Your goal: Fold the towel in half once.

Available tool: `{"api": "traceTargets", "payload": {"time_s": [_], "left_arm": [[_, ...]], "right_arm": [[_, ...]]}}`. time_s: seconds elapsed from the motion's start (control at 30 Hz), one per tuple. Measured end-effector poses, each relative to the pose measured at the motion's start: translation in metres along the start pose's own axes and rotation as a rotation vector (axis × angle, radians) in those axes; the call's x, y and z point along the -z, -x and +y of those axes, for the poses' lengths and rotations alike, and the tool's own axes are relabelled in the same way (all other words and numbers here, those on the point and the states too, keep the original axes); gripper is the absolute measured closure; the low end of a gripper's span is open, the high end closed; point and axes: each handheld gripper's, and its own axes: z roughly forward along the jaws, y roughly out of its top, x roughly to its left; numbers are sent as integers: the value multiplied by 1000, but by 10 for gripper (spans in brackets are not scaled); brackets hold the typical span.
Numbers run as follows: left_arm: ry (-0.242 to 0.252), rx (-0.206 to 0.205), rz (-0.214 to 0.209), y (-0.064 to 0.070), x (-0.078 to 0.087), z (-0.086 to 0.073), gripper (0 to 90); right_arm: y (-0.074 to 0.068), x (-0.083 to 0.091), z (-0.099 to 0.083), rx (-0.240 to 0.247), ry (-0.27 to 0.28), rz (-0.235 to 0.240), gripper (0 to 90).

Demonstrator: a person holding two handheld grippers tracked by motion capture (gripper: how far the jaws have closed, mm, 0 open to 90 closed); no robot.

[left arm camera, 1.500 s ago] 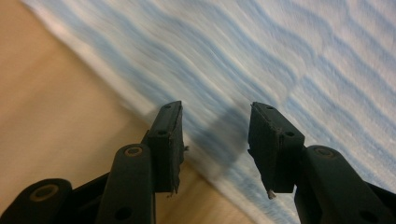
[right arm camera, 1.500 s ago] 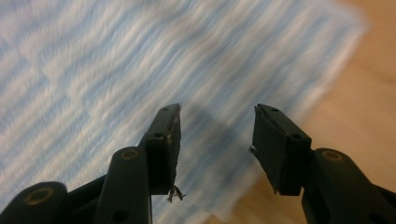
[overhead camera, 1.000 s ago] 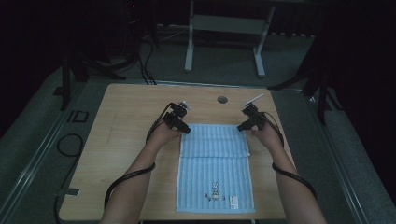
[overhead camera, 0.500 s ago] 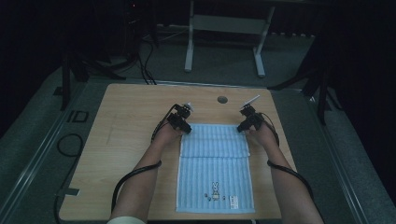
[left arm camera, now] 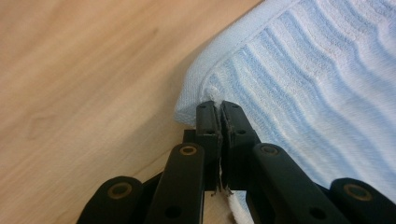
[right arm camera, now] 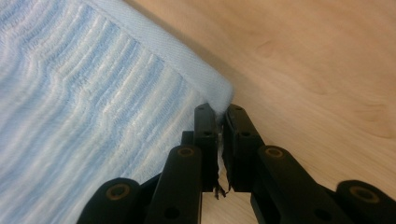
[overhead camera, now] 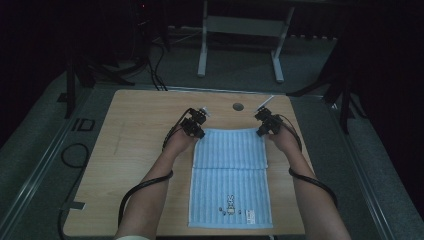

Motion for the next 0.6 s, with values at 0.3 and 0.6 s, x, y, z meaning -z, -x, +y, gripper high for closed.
{"api": "traceTargets", "payload": {"time_s": [0.3,0.6], "left_arm": [[143,-7,-1,-6,68,5,865],[271,-64,36,3,138,5,864]], "right_arm": [[0,53,6,24,119,-21,842],[-14,134,9,100,302,-90,842]]}}
